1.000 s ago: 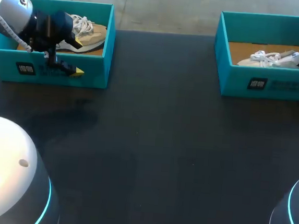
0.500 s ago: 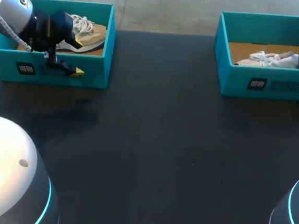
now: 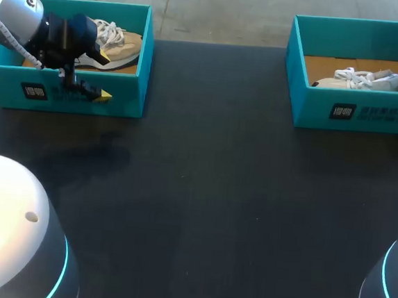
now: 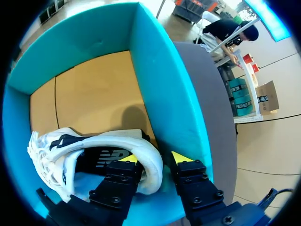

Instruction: Take the shoe out of the shoebox, open the shoe tongue, remove and reinsert the insole, then place the shoe into the shoebox

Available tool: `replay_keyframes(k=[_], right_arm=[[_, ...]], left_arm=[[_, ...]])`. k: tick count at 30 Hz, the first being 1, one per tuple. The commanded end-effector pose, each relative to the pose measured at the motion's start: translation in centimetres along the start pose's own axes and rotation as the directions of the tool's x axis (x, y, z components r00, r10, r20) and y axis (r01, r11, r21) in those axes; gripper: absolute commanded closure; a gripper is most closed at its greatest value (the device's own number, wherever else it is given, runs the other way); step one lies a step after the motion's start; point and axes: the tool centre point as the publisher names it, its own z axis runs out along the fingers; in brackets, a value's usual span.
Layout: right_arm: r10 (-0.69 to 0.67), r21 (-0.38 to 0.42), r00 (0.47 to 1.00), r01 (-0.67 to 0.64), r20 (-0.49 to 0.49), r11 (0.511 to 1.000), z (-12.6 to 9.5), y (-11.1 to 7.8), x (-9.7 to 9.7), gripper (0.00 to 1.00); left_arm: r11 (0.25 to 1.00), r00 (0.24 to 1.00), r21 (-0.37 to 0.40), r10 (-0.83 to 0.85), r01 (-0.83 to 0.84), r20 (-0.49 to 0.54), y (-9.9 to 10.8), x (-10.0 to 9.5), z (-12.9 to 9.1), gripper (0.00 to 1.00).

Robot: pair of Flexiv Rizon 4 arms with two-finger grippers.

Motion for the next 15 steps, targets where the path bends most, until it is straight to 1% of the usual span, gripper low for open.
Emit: replay_keyframes(k=[1,3,8,15], right_arm=[[0.004,-0.022,1.000,-0.004,-0.007,1.000,-1.7,-0.7,-0.6,0.60],[0.005,-0.029,1.000,-0.005,-0.011,1.000,-2.3,-0.6,-0.8,0.57],[0.002,-0.053,1.000,-0.003,-0.024,0.999,-4.1,-0.5,-1.2,0.55],[-0.055,-0.101,0.995,0.047,-0.079,0.994,-7.2,-1.2,-1.4,0.55]], left_arm=[[1.000,1.000,-0.004,0.000,0.000,0.000,0.0,0.0,0.0,0.00],[1.000,1.000,-0.004,0.000,0.000,0.000,0.0,0.0,0.0,0.00],[1.000,1.000,-0.004,0.000,0.000,0.000,0.0,0.0,0.0,0.00],[1.000,1.000,-0.004,0.000,0.000,0.000,0.0,0.0,0.0,0.00]])
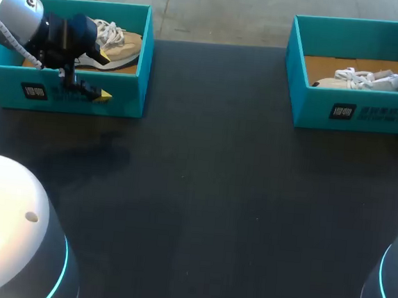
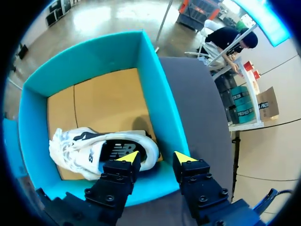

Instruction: Take the shoe out of the shoebox, open the shoe tongue, remove and reinsert the insole, then place the shoe into the shoebox

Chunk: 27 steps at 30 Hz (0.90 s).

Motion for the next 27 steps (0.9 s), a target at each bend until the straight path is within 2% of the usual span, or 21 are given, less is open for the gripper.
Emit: replay_keyframes(k=[1,5,7,8,9,11,12,13,14,15,27], right_arm=[[-0.031,-0.040,0.999,0.030,-0.031,0.999,-2.3,-1.5,-0.5,0.54],[-0.097,-0.063,0.993,0.093,-0.061,0.994,-4.1,-2.2,0.1,0.55],[-0.136,-0.067,0.987,0.130,-0.081,0.989,-4.8,-2.7,0.4,0.50],[-0.149,-0.075,0.985,0.143,-0.083,0.987,-5.1,-2.9,0.6,0.29],[-0.164,-0.078,0.981,0.156,-0.100,0.985,-5.4,-3.2,0.8,0.23],[-0.181,-0.088,0.977,0.172,-0.115,0.981,-5.9,-3.7,1.4,0.33],[-0.184,-0.093,0.975,0.173,-0.128,0.981,-6.2,-4.0,1.7,0.31],[-0.186,-0.091,0.973,0.175,-0.134,0.980,-6.3,-4.3,2.0,0.27],[-0.166,-0.088,0.978,0.156,-0.127,0.984,-6.5,-4.5,2.2,0.07],[-0.147,-0.072,0.980,0.138,-0.135,0.988,-6.6,-4.7,2.3,0.00],[-0.147,-0.072,0.980,0.138,-0.135,0.988,-6.6,-4.7,2.3,0.00]], left_arm=[[1.000,1.000,-0.004,0.000,0.000,0.000,0.0,0.0,0.0,0.00],[1.000,1.000,-0.004,0.000,0.000,0.000,0.0,0.0,0.0,0.00],[1.000,1.000,-0.004,0.000,0.000,0.000,0.0,0.0,0.0,0.00],[1.000,1.000,-0.004,0.000,0.000,0.000,0.0,0.0,0.0,0.00],[1.000,1.000,-0.004,0.000,0.000,0.000,0.0,0.0,0.0,0.00],[1.000,1.000,-0.004,0.000,0.000,0.000,0.0,0.0,0.0,0.00],[1.000,1.000,-0.004,0.000,0.000,0.000,0.0,0.0,0.0,0.00],[1.000,1.000,-0.004,0.000,0.000,0.000,0.0,0.0,0.0,0.00],[1.000,1.000,-0.004,0.000,0.000,0.000,0.0,0.0,0.0,0.00],[1.000,1.000,-0.004,0.000,0.000,0.000,0.0,0.0,0.0,0.00],[1.000,1.000,-0.004,0.000,0.000,0.000,0.0,0.0,0.0,0.00]])
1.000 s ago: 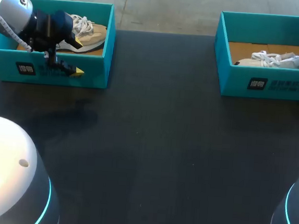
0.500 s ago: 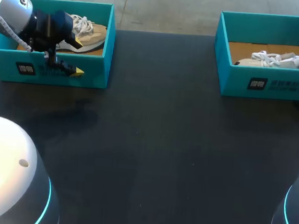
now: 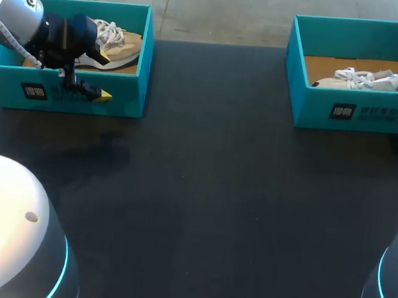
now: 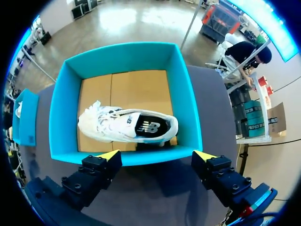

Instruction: Take the shoe out of the shoebox, open the shoe tongue, remove and reinsert the insole, then place the shoe into the shoebox

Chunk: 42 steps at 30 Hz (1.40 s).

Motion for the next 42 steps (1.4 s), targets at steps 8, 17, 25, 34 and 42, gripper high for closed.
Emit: replay_keyframes(k=[8,17,25,34,42], right_arm=[[0.000,-0.001,1.000,0.000,-0.001,1.000,0.0,0.0,0.0,0.00],[0.000,-0.001,1.000,0.000,-0.001,1.000,0.0,0.0,0.0,0.00],[0.000,-0.001,1.000,0.000,-0.001,1.000,0.0,0.0,0.0,0.00],[-0.250,0.031,0.968,0.250,-0.004,0.968,-0.8,-2.2,2.1,0.00],[-0.361,0.055,0.932,0.363,-0.028,0.930,-2.2,-5.0,4.1,0.00]], left_arm=[[1.000,1.000,-0.004,0.000,0.000,0.000,0.0,0.0,0.0,0.00],[1.000,1.000,-0.004,0.000,0.000,0.000,0.0,0.0,0.0,0.00],[1.000,1.000,-0.004,0.000,0.000,0.000,0.0,0.0,0.0,0.00],[1.000,1.000,-0.004,0.000,0.000,0.000,0.0,0.0,0.0,0.00],[1.000,1.000,-0.004,0.000,0.000,0.000,0.0,0.0,0.0,0.00]])
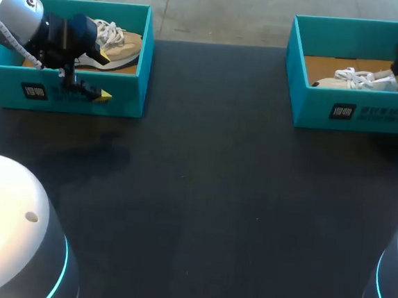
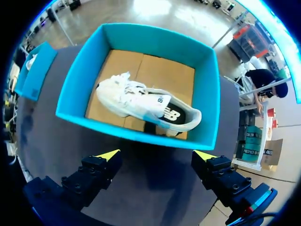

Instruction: Take the shoe out of the shoebox, open the shoe tongue, remove and reinsert the insole, then place the shoe into the shoebox

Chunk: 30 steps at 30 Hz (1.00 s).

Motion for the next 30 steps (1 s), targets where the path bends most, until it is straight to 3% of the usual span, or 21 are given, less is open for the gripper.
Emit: replay_keyframes(k=[1,8,19,22,25,30], right_arm=[[-0.039,-0.001,0.999,0.039,-0.001,0.999,-0.9,-1.5,1.5,0.00],[-0.190,0.008,0.979,0.191,-0.070,0.982,-1.5,-4.0,5.7,0.00],[-0.190,0.008,0.979,0.191,-0.070,0.982,-1.5,-4.0,5.7,0.00],[-0.190,0.008,0.979,0.191,-0.070,0.982,-1.5,-4.0,5.7,0.00],[-0.190,0.008,0.979,0.191,-0.070,0.982,-1.5,-4.0,5.7,0.00],[-0.190,0.008,0.979,0.191,-0.070,0.982,-1.5,-4.0,5.7,0.00]], left_arm=[[1.000,1.000,-0.004,0.000,0.000,0.000,0.0,0.0,0.0,0.00],[1.000,1.000,-0.004,0.000,0.000,0.000,0.0,0.0,0.0,0.00],[1.000,1.000,-0.004,0.000,0.000,0.000,0.0,0.0,0.0,0.00],[1.000,1.000,-0.016,-0.018,0.018,0.008,0.0,-1.0,0.1,0.00],[0.996,0.998,-0.080,-0.048,0.050,0.029,0.1,-2.3,0.4,0.00],[0.969,0.979,-0.153,-0.178,0.192,0.102,0.4,-5.8,0.5,0.00]])
